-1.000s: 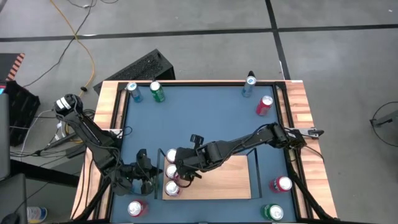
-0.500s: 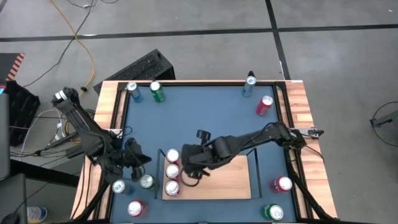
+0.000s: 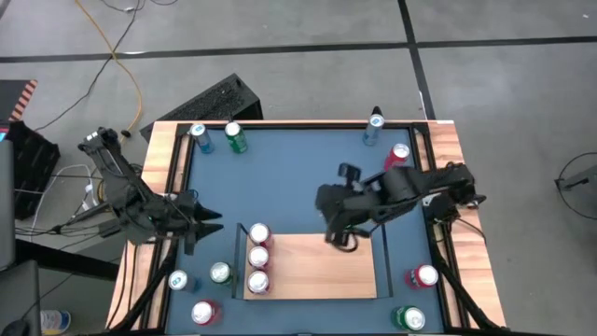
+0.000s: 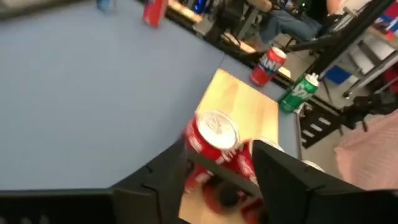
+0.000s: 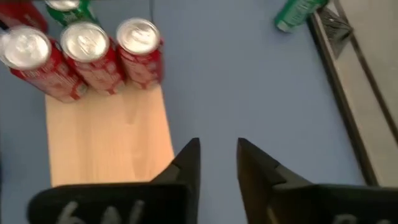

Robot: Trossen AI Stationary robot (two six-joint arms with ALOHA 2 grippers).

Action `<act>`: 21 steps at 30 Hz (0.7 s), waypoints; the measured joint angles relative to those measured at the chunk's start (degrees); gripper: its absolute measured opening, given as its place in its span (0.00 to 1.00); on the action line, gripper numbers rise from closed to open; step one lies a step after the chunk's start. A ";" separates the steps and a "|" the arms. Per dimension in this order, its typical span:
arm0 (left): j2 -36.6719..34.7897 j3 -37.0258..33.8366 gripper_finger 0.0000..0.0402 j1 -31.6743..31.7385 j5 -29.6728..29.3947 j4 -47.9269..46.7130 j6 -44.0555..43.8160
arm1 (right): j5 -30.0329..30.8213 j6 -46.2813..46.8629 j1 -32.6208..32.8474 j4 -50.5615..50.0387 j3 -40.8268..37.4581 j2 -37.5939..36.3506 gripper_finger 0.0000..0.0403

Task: Place canned beverage on shelf
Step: Put the top left green soda can on the shelf aligned with the left red soda can

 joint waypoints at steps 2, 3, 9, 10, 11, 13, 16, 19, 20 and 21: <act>-1.12 2.13 0.48 0.53 -1.69 -0.37 4.70 | 0.26 -0.02 0.00 -1.97 0.00 -1.53 0.30; -1.55 3.46 0.50 1.14 -3.26 -0.87 6.33 | 0.85 0.00 0.00 -2.35 -0.02 -2.48 0.32; -2.13 11.41 0.55 9.03 -8.61 -5.83 13.95 | 3.55 -3.37 0.00 -2.31 -0.02 -6.20 0.42; -2.07 12.74 0.55 11.22 -7.89 -6.73 14.65 | 3.97 -4.24 0.00 -2.29 -0.02 -6.55 0.43; -1.89 13.91 0.55 13.43 -6.93 -7.45 15.14 | 4.29 -5.39 -0.04 -2.29 -0.02 -6.87 0.44; -1.50 15.94 0.55 18.26 -4.42 -9.39 15.20 | 4.31 -8.05 -0.74 -2.31 -0.02 -7.23 0.45; -0.33 19.24 0.55 25.81 0.88 -11.80 15.24 | 4.21 -12.25 -2.26 -2.29 -0.02 -7.92 0.46; 2.00 22.48 0.55 33.66 6.14 -13.80 16.29 | 2.90 -17.90 -4.62 -2.31 -0.02 -8.03 0.46; 3.20 23.56 0.55 36.34 7.58 -14.88 16.74 | 2.18 -19.50 -5.52 -2.31 -0.02 -8.03 0.46; 4.44 24.40 0.55 39.02 8.97 -15.87 17.51 | 1.62 -20.79 -6.48 -2.31 -0.02 -7.99 0.46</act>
